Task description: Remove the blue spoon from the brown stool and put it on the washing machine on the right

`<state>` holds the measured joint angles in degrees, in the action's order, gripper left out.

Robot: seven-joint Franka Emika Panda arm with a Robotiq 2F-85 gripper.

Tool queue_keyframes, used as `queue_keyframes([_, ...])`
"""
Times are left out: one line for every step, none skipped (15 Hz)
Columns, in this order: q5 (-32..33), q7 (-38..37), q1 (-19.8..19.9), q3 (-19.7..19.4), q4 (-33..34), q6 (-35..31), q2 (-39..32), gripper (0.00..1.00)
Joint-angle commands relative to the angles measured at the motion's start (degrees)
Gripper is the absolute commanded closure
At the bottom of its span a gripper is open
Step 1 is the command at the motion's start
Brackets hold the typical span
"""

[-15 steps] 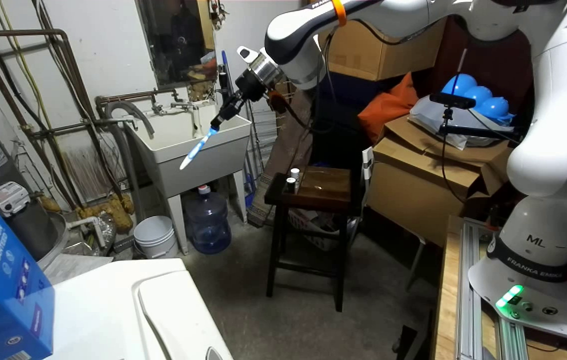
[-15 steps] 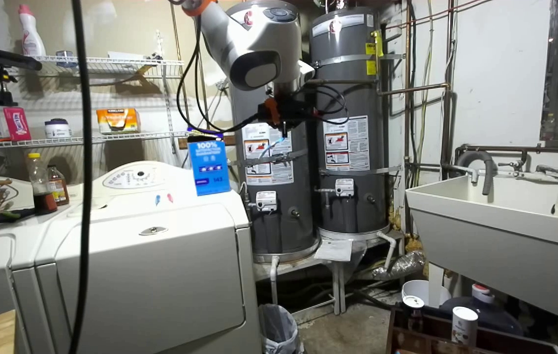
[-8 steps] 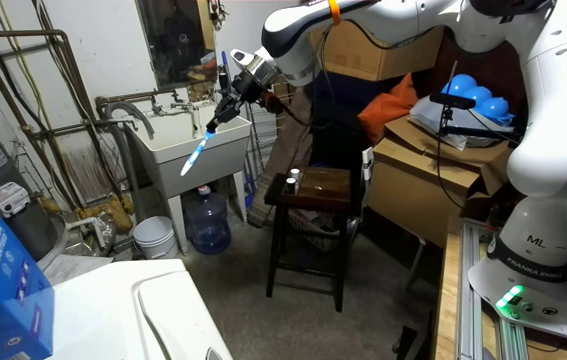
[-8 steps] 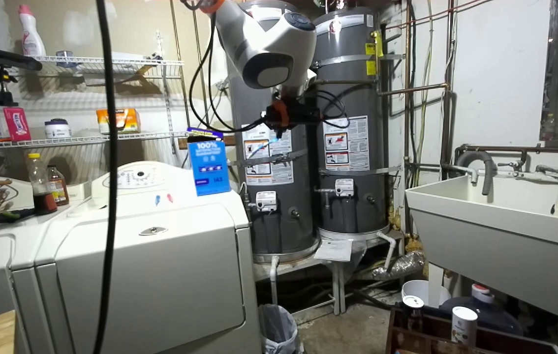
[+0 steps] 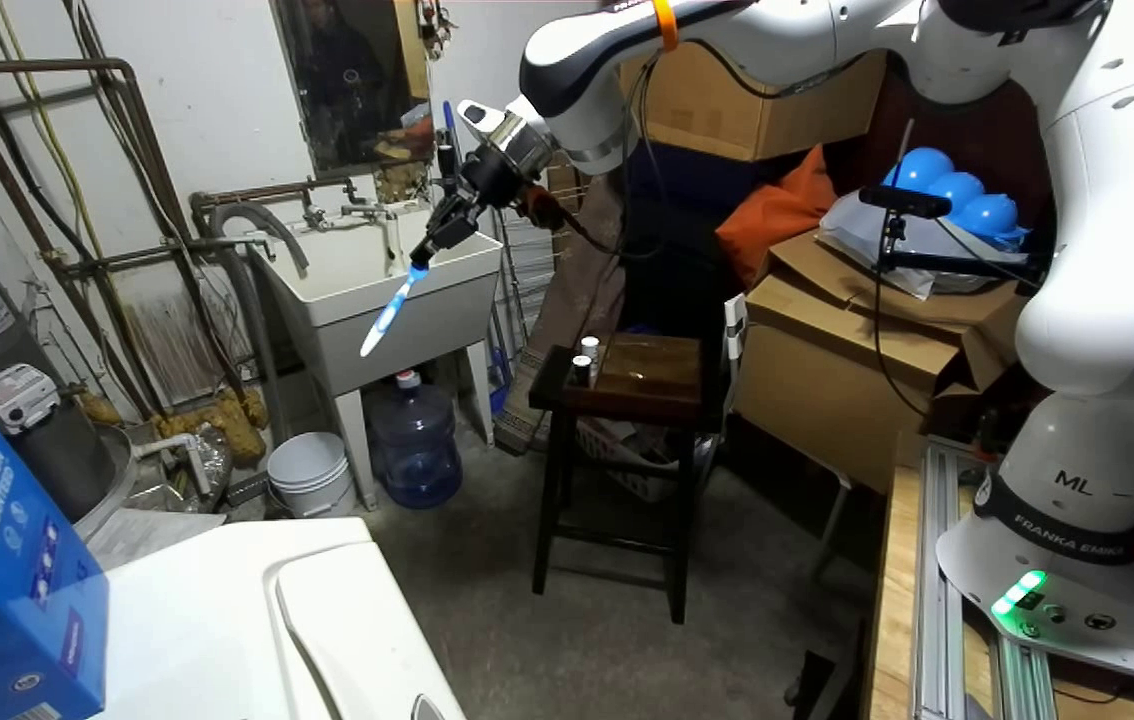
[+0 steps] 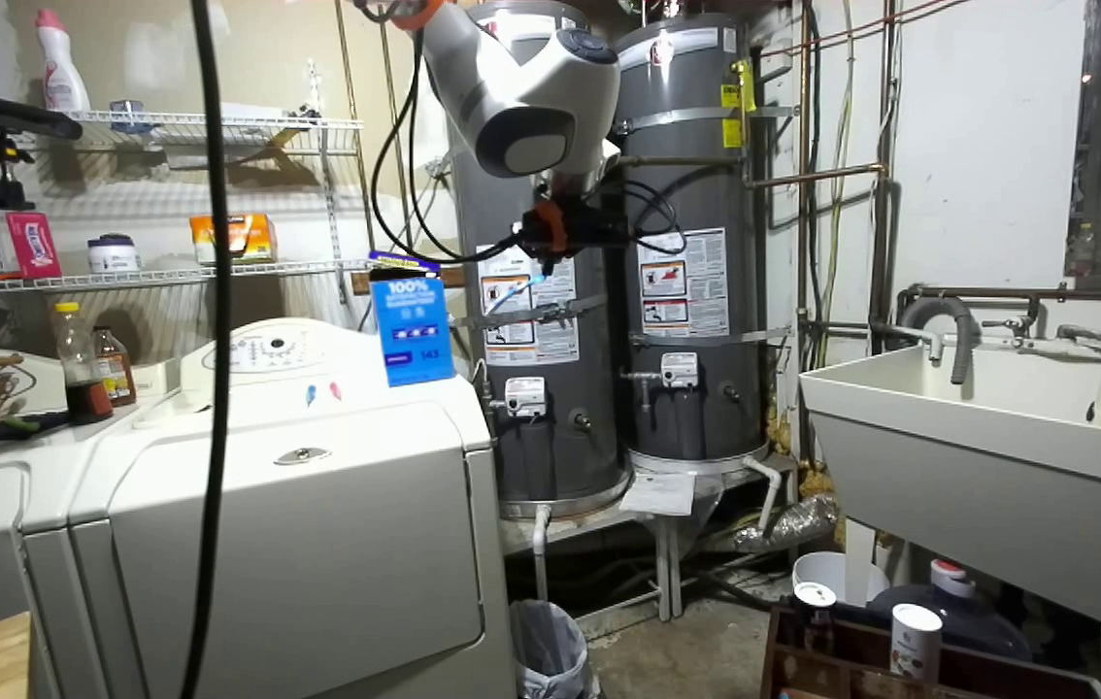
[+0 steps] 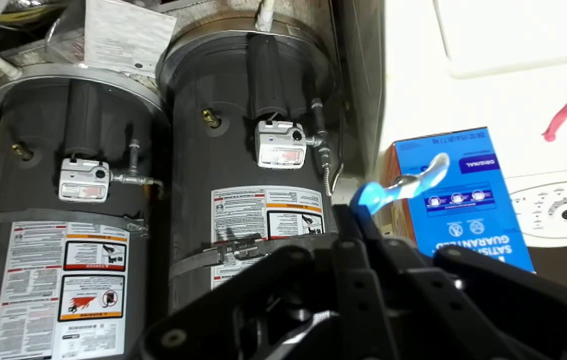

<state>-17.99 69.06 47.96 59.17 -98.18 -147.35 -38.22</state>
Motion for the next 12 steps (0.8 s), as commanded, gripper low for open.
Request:
queue_keyframes([-1.42,3.47,-5.69,-2.72,2.89,2.07,-1.64,0.99])
queue_keyframes([-1.58,4.37,-7.34,-3.11,3.51,2.03,-2.49,0.99])
queue_keyframes([-1.86,5.60,-8.82,-3.12,3.99,2.14,-3.48,0.99])
queue_keyframes([-1.55,5.94,-10.74,-3.97,4.59,2.59,-3.97,0.99])
queue_keyframes([-1.74,5.85,-12.55,-4.65,5.15,2.41,-4.35,0.99])
queue_keyframes([-2.05,4.66,-14.73,-5.87,5.69,1.39,-4.41,0.99])
queue_keyframes([-2.80,3.86,-16.68,-6.59,6.42,-0.17,-4.91,0.99])
queue_keyframes([-3.22,3.68,-18.36,-7.32,7.63,0.02,-5.35,0.99])
queue_keyframes([-3.15,3.82,-20.33,-8.28,8.87,0.91,-5.59,0.99])
queue_keyframes([-3.27,3.76,-22.10,-9.16,9.99,1.52,-5.72,0.99])
queue_keyframes([-3.04,3.05,-24.32,-10.45,11.36,1.91,-5.91,0.99])
queue_keyframes([-2.99,2.97,-25.85,-11.32,12.86,2.71,-6.43,0.99])
